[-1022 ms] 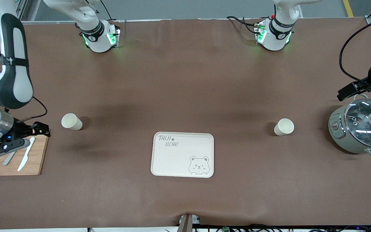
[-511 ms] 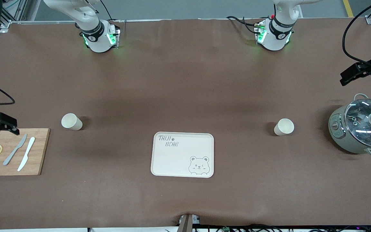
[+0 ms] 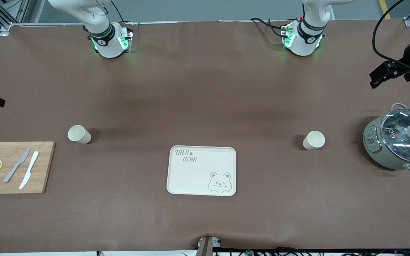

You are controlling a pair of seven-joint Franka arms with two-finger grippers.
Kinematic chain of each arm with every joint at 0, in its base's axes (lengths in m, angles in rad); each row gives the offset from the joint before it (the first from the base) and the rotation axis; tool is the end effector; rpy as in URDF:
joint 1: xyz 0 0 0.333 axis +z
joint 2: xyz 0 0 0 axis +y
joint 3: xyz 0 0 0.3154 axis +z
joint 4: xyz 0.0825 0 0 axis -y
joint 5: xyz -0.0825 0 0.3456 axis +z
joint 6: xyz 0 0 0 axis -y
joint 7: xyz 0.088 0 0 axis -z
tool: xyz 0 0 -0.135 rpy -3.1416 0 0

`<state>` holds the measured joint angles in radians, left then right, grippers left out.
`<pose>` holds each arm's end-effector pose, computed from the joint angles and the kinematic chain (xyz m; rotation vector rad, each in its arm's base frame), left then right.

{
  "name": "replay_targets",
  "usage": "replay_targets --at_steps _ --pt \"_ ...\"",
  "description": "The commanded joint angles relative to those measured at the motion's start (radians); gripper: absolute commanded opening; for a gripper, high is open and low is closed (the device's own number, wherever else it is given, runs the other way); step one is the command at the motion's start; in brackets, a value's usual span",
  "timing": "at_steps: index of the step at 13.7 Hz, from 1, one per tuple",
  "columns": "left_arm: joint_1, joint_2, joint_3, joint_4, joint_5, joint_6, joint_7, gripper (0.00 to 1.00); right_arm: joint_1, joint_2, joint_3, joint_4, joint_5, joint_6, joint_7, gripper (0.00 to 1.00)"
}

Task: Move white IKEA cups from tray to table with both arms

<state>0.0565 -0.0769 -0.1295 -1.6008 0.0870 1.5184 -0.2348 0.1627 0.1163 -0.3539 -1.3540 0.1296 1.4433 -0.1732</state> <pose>0.4862 -0.0261 0.6173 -3.0344 -0.2532 -0.0134 0.5324 -0.0710 0.6202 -3.0509 0.0015 0.0059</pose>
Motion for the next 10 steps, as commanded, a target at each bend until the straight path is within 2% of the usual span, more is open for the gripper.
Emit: replay_targets --at_steps 1,3,5,9,10 --pt "-0.014 -0.002 0.008 -0.01 -0.004 0.008 0.011 1.0 -0.002 -0.113 0.016 -0.149 -0.03 0.017 0.156 1.0" --pt "-0.015 0.012 0.008 0.001 -0.006 0.009 0.011 1.0 0.011 -0.159 0.035 -0.177 -0.115 0.008 0.179 1.0" --pt "-0.017 0.031 0.007 0.002 -0.006 0.011 0.015 1.0 0.008 -0.196 0.039 -0.224 -0.12 0.02 0.169 1.0" --pt "-0.011 0.026 0.002 -0.007 -0.035 0.011 0.014 1.0 0.012 -0.191 0.042 -0.231 -0.116 0.022 0.17 1.0" --pt "-0.009 0.02 0.002 -0.011 -0.047 0.012 0.014 1.0 0.0 -0.194 0.059 -0.234 -0.111 0.019 0.17 1.0"
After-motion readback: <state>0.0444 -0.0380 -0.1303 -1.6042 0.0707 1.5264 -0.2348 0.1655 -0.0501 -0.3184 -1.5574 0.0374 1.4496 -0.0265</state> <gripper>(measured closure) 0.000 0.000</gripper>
